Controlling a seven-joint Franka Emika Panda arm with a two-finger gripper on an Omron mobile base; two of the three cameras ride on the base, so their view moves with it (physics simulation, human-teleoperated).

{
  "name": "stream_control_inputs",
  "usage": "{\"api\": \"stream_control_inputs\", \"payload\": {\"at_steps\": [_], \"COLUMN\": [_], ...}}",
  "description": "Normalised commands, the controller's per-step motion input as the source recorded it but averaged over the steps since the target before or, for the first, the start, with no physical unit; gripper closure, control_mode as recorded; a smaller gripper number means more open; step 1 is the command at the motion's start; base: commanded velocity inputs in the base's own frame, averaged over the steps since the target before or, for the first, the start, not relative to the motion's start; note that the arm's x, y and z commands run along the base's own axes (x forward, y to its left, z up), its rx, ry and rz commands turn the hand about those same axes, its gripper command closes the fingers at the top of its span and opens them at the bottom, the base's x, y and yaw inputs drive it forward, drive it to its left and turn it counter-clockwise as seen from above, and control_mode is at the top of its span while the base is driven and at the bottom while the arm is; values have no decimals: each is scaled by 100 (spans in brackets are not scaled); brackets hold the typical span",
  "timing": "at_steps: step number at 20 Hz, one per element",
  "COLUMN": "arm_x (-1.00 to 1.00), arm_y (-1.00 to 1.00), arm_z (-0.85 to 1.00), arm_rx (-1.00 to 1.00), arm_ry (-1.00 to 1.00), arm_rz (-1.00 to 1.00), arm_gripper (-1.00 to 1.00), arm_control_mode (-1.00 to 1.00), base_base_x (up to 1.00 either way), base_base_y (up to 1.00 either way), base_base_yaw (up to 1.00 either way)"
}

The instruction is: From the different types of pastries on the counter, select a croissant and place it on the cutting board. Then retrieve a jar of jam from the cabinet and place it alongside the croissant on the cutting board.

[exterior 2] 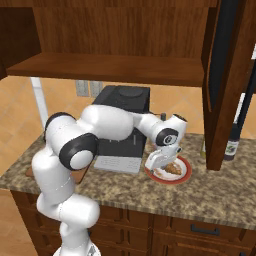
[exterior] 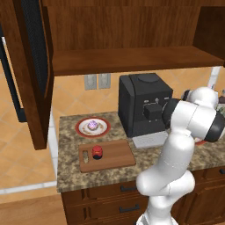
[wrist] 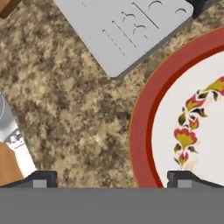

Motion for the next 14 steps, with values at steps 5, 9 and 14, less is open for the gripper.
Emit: {"api": "stream_control_inputs", "payload": {"at_steps": [5,9,14], "arm_x": [88,33,77], "arm_y": [-19,-6,-33], "arm_z": [22,14,-6], "arm_rx": [7,3,1], "arm_ry": [-17,-12,1], "arm_rz": [2,1,8], "arm_gripper": [-100,-100,-100], "arm_control_mode": [-100,-100,-100], "base_base_x": [0,0,0], "base_base_y": [0,0,0], "base_base_yaw": [0,0,0]}}
